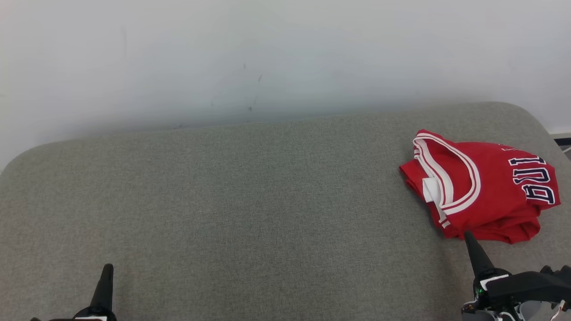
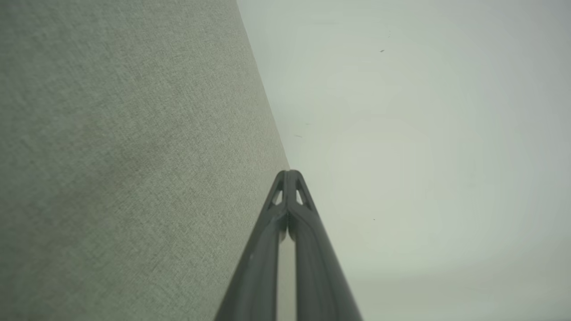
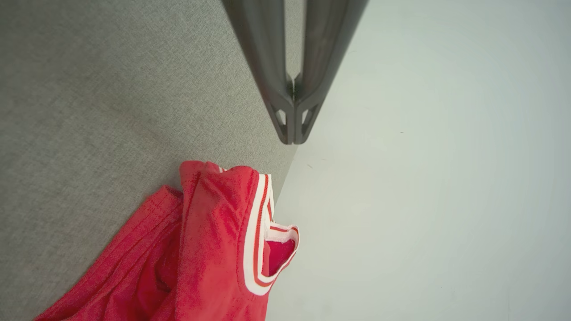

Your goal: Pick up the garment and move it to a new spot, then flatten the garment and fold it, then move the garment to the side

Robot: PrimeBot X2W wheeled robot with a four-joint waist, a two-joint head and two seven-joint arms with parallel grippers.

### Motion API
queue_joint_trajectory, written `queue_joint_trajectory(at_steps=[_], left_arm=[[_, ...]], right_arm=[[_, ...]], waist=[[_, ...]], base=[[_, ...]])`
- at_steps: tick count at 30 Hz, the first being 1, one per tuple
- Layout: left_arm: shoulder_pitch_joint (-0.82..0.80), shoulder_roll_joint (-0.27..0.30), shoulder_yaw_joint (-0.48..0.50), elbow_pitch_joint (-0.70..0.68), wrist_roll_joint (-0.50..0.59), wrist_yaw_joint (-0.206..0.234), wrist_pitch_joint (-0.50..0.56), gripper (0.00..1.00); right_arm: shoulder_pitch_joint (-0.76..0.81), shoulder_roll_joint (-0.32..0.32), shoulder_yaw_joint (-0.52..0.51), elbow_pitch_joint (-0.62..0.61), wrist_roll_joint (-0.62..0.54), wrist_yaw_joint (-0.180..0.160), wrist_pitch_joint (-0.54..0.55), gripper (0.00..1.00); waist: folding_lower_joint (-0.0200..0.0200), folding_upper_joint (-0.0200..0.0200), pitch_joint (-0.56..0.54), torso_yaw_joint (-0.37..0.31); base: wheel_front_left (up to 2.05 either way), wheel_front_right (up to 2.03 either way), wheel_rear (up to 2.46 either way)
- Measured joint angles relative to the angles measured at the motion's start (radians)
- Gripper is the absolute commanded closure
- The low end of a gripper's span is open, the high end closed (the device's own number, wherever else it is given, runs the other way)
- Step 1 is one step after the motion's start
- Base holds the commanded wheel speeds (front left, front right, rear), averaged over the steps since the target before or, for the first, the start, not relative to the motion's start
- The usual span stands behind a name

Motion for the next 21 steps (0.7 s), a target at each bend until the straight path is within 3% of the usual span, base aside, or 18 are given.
queue_joint_trajectory(at_steps=[17, 21], left_arm=[[-0.045, -0.024, 0.043, 0.022, -0.259, -0.051, 0.059, 1.00], [-0.046, -0.025, 0.044, 0.024, -0.266, -0.051, 0.059, 1.00]], right_arm=[[-0.035, 0.056, -0.067, 0.020, 0.218, 0.046, 0.068, 1.00], [-0.041, 0.060, -0.068, 0.020, 0.231, 0.046, 0.070, 1.00]], waist=[[0.0000, 0.0000, 0.009, 0.005], [0.0000, -0.0001, 0.009, 0.005]], base=[[0.00, 0.00, 0.00], [0.00, 0.00, 0.00]])
